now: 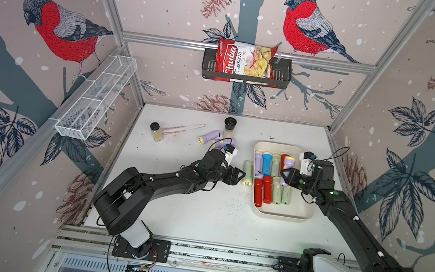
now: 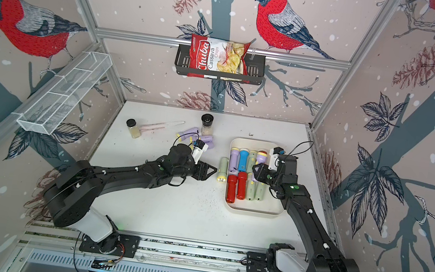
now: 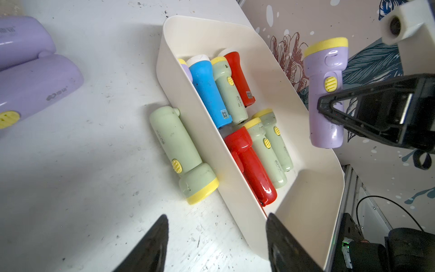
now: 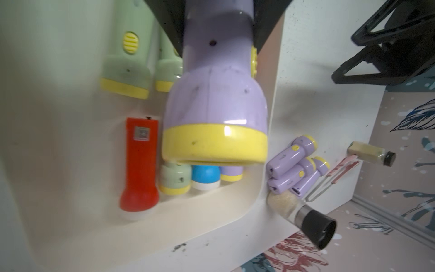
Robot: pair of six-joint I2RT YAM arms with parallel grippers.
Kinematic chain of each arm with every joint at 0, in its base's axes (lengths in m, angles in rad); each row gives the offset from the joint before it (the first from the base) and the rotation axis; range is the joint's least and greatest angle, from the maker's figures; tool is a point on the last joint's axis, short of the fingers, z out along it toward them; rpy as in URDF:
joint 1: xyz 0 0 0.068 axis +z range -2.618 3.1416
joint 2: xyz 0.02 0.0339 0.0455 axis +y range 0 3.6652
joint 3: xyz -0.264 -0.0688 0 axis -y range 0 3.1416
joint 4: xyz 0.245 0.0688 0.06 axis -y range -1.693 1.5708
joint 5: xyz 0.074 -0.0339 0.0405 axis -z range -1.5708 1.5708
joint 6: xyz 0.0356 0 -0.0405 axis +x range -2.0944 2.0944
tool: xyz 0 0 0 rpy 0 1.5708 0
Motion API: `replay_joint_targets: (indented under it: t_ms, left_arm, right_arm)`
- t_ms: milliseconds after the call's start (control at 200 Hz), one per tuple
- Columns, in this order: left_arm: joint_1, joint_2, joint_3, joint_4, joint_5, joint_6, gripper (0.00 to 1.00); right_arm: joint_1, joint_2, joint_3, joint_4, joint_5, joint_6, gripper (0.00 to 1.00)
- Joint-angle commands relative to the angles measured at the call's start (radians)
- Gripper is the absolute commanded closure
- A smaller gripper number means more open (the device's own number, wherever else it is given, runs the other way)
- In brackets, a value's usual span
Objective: Put the flashlights into the storage boxes
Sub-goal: Place the flashlight at the storage box.
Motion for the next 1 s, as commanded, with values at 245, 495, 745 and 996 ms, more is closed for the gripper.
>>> replay_joint_targets:
  t_ms: [245, 495, 745, 996]
  left_arm:
    - [-0.006, 0.038, 0.043, 0.042, 0.028, 0.002, 0.36]
    - [-0.006, 0.045, 0.041, 0.03, 0.022, 0.004, 0.36]
    - [-0.006, 0.042, 0.038, 0.018, 0.013, 0.014, 0.36]
    - [-0.006, 0.048, 0.035, 0.029, 0.019, 0.008, 0.36]
  right_arm:
    - [-0.053, 0.074, 0.037, -0.16, 0.126, -0.029, 0.79]
    - [-0.058, 0.109, 0.006, -0.18, 0.175, 0.006, 0.78]
    - [-0.063, 0.172, 0.011, -0.224, 0.244, 0.022, 0.77]
    - [-0.063, 0.199, 0.013, -0.241, 0.262, 0.019, 0.76]
